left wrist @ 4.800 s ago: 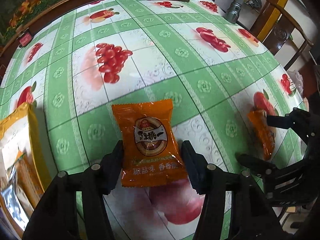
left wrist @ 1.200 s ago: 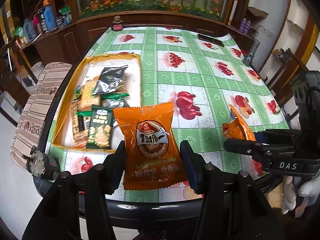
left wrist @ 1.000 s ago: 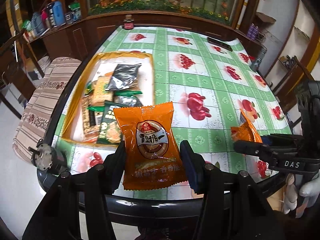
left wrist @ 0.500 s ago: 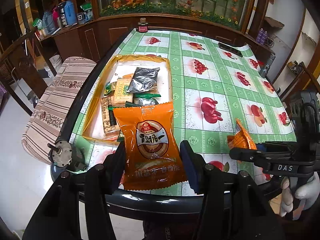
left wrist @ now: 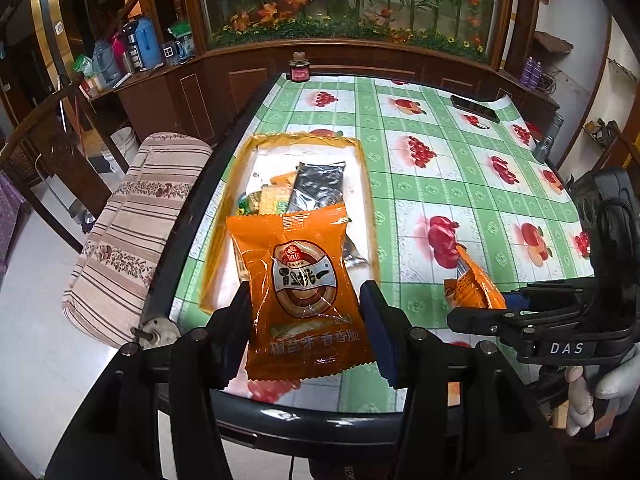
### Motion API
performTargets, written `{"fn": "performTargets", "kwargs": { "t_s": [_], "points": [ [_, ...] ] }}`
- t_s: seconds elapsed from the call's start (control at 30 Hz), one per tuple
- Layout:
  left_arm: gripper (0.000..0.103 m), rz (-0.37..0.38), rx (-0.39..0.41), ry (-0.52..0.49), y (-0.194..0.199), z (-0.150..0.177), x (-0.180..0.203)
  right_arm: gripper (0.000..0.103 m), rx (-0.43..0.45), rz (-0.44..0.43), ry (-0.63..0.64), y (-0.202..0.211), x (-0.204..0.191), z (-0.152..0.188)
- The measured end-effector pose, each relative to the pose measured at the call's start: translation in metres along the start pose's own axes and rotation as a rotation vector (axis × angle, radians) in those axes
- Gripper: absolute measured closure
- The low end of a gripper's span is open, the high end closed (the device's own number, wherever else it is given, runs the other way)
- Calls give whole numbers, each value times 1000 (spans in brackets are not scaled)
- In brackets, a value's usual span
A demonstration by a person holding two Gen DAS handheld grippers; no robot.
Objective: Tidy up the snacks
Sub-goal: 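Carry both orange packets toward the white tray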
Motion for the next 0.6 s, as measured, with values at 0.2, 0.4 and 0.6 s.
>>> {"fn": "performTargets", "kwargs": {
  "t_s": [0.2, 0.4, 0.6],
  "points": [
    [51, -4, -10, -3, -10, -11, -13, 65, 5, -14, 3, -2, -11, -22],
    [51, 3, -31, -4, -23, -22, -23, 65, 3, -29, -5, -7, -17, -43],
    [51, 5, -58, -5, -36, -28, -30, 65, -8, -42, -11, -18, -23, -59]
  ]
}}
Point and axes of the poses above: each gripper's, at about its wrist camera, not at the fingertips, and y roughly against the way its jaws point, x to its right, z to its underside, the point moved 2 cm from there along -y, roughly the way its jaws point, and after that the axes turned 14 degrees about z, right-handed, at the moved point
